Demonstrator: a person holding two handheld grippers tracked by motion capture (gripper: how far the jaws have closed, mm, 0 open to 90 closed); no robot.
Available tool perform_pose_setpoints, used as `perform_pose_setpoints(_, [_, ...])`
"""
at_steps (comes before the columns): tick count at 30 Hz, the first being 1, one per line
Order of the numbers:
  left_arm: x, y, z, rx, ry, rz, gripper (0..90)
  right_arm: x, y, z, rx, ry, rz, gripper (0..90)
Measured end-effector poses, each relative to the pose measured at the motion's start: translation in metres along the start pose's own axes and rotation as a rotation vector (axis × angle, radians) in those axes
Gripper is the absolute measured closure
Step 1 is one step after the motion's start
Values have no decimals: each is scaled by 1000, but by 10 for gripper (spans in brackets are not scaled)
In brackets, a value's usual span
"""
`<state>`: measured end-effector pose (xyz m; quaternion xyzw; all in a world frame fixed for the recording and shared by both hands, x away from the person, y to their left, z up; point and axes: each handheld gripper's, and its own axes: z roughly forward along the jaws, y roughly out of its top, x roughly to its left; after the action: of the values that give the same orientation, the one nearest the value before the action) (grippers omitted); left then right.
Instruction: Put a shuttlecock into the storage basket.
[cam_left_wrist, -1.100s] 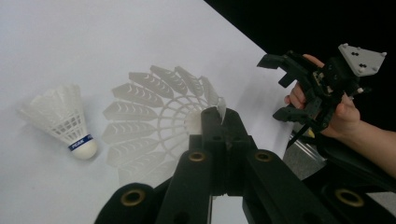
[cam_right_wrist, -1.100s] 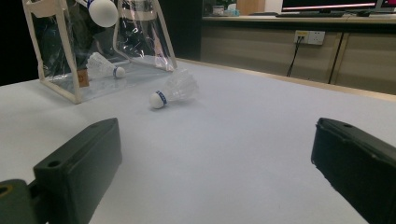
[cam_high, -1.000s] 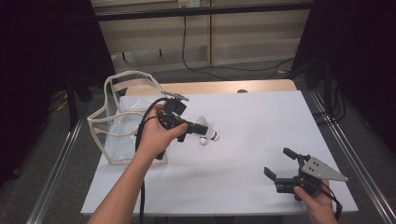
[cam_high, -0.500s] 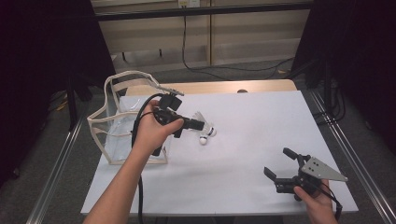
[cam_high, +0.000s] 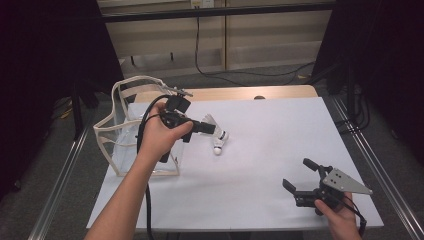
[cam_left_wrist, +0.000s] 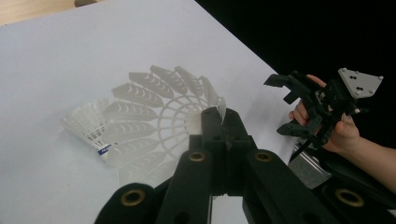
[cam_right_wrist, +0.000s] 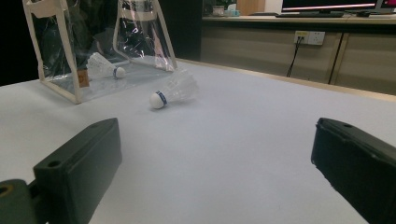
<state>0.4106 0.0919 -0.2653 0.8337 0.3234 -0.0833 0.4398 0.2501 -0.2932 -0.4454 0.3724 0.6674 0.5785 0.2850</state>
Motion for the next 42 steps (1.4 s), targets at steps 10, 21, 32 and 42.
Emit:
perform_pose_setpoints(10, [2,7,-7,-12,23,-11,900,0,0,0,-1,0,-1,14])
perform_pose_setpoints(21, [7,12,-18,-37,45,-28,900,0,0,0,-1,-1,-1,14])
perform_pose_setpoints(32, [8,17,-27,-39,69,-30,900,0,0,0,-1,0,2,14])
perform_pose_setpoints(42, [9,22,-34,-51,80,-33,900,0,0,0,-2,0,1,15])
